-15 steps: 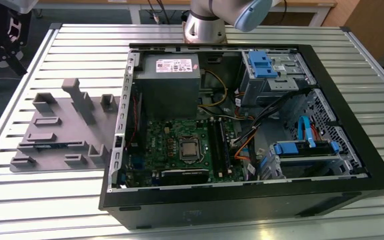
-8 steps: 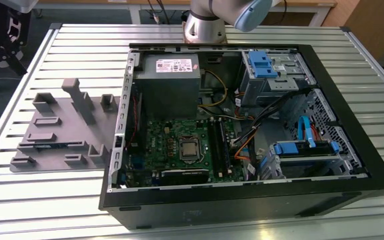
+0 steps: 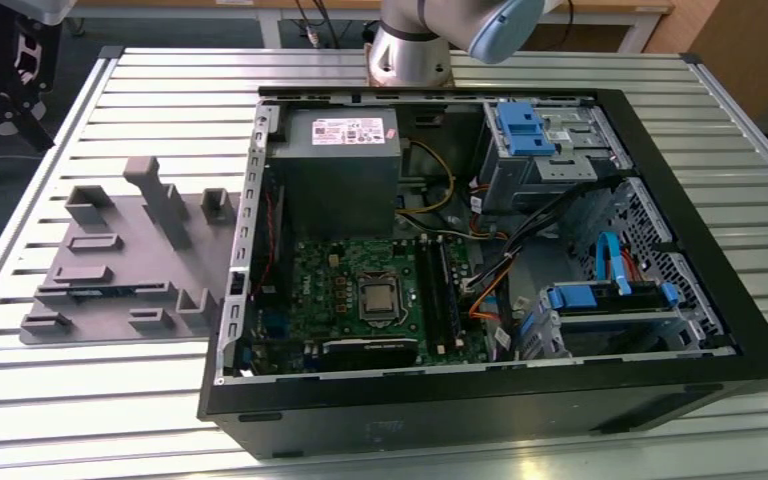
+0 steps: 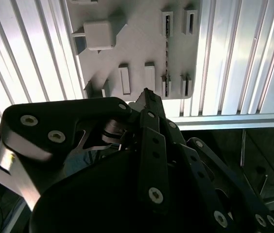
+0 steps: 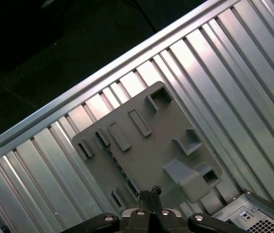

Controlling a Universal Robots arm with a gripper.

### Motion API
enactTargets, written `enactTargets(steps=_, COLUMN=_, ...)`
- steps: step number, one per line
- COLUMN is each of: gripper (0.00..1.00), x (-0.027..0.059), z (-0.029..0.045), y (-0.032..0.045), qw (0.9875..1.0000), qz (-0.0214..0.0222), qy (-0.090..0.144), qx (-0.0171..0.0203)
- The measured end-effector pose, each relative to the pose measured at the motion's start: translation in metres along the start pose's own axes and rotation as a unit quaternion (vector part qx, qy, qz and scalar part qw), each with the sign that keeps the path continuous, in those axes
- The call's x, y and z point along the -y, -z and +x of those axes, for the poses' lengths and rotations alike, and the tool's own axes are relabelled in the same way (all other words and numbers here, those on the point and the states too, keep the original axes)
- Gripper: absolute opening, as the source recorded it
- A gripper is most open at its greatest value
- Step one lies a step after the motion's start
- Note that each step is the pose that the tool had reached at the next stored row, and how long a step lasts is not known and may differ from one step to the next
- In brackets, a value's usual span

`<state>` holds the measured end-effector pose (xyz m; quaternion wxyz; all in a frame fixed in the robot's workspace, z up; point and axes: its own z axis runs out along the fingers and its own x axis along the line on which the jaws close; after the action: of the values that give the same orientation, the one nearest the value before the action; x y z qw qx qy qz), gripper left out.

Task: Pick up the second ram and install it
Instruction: 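Pick up the second ram and move it above second insertion slot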

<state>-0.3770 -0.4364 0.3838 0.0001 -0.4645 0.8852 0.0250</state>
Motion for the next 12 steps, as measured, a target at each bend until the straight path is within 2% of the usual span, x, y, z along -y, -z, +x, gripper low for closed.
enactTargets(steps=12, gripper=0.11, x=0.0, z=0.0, y=-0.0001, qw=0.9999, qz=-0.0003, qy=0.011, qx=-0.0005)
